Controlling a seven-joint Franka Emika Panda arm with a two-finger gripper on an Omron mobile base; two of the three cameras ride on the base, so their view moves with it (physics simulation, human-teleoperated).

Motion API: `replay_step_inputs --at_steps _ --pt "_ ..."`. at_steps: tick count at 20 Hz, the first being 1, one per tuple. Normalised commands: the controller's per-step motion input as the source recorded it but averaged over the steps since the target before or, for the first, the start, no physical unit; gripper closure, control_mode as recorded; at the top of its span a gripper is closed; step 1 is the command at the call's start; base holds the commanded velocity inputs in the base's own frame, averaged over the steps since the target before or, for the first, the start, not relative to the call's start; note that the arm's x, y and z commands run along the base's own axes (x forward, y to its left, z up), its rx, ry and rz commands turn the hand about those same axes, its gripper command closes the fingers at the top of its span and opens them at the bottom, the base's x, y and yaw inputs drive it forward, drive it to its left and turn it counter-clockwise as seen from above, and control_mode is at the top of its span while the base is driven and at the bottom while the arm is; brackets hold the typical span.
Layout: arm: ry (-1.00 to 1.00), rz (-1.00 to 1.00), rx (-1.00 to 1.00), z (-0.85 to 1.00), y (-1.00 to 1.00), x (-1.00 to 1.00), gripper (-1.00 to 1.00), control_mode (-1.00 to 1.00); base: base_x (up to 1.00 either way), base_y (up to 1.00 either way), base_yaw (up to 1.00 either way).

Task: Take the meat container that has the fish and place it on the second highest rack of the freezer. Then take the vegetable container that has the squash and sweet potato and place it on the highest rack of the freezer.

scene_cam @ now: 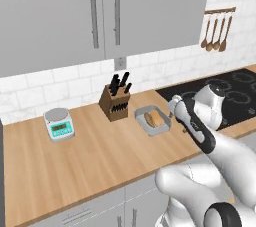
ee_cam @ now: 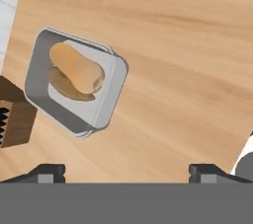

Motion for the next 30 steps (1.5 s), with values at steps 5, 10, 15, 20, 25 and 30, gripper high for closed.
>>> replay_step_inputs --at_steps 5,10,15,20,25,30 --pt "0.02 0.05 0.00 -0.39 0.01 0.38 -1.00 -1.00 0.00 0.00 0.00" --pt "0.08 0.03 -0.02 -0.50 0.16 0.23 -1.00 -1.00 0.00 0.00 0.00" --pt "0.06 0.00 -0.01 -0.38 0.10 0.09 -1.00 -1.00 0.00 0.00 0.00" --pt "0.05 0.00 -0.01 -0.24 0.22 0.07 -1.00 -1.00 0.00 0.00 0.00" --pt "0.04 0.00 0.00 -0.09 0.18 0.05 -1.00 -1.00 0.00 0.00 0.00" --pt "0.01 -0.05 0.00 0.00 0.08 0.19 -1.00 -1.00 0.00 0.00 0.00"
